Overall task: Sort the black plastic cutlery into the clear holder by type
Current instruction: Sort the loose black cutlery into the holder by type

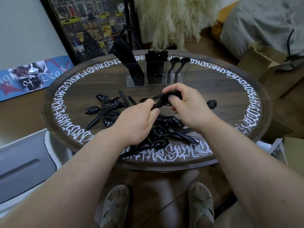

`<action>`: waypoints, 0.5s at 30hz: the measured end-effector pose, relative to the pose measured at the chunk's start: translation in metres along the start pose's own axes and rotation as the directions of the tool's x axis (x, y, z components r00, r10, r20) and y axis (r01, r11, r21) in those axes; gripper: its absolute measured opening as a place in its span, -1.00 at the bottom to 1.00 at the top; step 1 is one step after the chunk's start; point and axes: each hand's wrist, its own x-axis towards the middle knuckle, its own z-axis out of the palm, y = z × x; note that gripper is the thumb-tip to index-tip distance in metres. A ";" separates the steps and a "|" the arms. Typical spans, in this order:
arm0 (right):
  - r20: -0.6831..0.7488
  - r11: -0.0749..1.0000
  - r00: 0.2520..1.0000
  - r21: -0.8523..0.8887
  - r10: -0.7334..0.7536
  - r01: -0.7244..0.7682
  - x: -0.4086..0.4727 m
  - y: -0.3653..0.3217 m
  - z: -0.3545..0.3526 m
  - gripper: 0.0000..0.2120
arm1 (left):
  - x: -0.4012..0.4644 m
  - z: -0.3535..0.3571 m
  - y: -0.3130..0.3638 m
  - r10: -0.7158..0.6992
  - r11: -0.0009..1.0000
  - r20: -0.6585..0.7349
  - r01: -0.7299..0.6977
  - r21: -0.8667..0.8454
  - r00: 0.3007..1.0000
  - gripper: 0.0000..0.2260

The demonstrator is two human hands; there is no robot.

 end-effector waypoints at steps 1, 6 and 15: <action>-0.017 1.000 1.000 0.008 -0.002 0.002 0.000 0.001 -0.001 -0.80 | 0.000 0.000 0.000 0.012 1.000 0.012 -0.012 -0.006 1.000 -0.80; -0.111 0.980 0.994 0.199 0.025 -0.002 -0.001 0.004 -0.002 -0.79 | 0.000 0.002 0.003 0.043 0.998 0.000 -0.043 -0.042 0.999 -0.77; -0.076 0.843 0.987 0.532 0.141 -0.080 -0.007 -0.004 -0.011 -0.82 | -0.002 0.008 0.010 0.107 0.990 -0.205 -0.124 -0.072 0.973 -0.63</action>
